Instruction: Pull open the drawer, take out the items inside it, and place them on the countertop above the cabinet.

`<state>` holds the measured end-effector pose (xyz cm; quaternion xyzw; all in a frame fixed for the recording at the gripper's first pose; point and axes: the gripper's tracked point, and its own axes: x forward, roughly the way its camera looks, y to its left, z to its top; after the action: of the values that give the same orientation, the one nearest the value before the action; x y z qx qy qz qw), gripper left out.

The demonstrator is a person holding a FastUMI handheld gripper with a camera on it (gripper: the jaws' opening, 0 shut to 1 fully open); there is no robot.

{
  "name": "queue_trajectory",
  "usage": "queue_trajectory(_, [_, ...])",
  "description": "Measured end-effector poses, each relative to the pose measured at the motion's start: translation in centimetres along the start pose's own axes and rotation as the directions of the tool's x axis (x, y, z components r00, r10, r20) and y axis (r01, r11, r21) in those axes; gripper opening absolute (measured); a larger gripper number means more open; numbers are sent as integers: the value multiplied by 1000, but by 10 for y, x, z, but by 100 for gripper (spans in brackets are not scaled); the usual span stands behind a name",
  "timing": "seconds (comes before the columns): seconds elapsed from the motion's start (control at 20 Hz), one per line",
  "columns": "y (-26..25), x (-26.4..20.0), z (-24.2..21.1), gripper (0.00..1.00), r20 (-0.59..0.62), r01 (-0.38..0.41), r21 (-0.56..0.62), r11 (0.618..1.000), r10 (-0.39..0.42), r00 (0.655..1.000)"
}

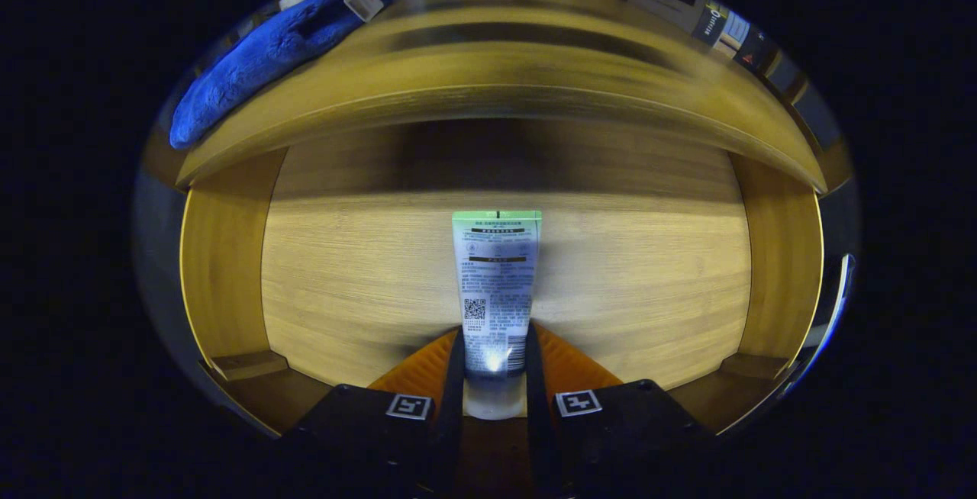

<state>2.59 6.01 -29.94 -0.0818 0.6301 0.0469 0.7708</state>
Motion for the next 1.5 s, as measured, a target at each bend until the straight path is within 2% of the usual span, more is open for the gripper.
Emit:
queue_trajectory(0.2, [-1, -23, 12, 45, 38, -24, 13, 1000, 24, 999])
queue_trajectory(0.4, [-1, -37, 19, 45, 104, 1, 23, 1000, -4, 995])
queue_trajectory(0.65, [11, -86, 31, 45, 189, 16, 4, 1000, -16, 982])
queue_trajectory(0.9, [4, -129, 64, 45, 275, 26, -5, 1000, -24, 961])
queue_trajectory(1.15, [15, -134, 113, 45, 304, 23, -23, 999, -14, 953])
queue_trajectory(1.5, [24, -110, 179, 45, 312, 37, -36, 999, -24, 950])
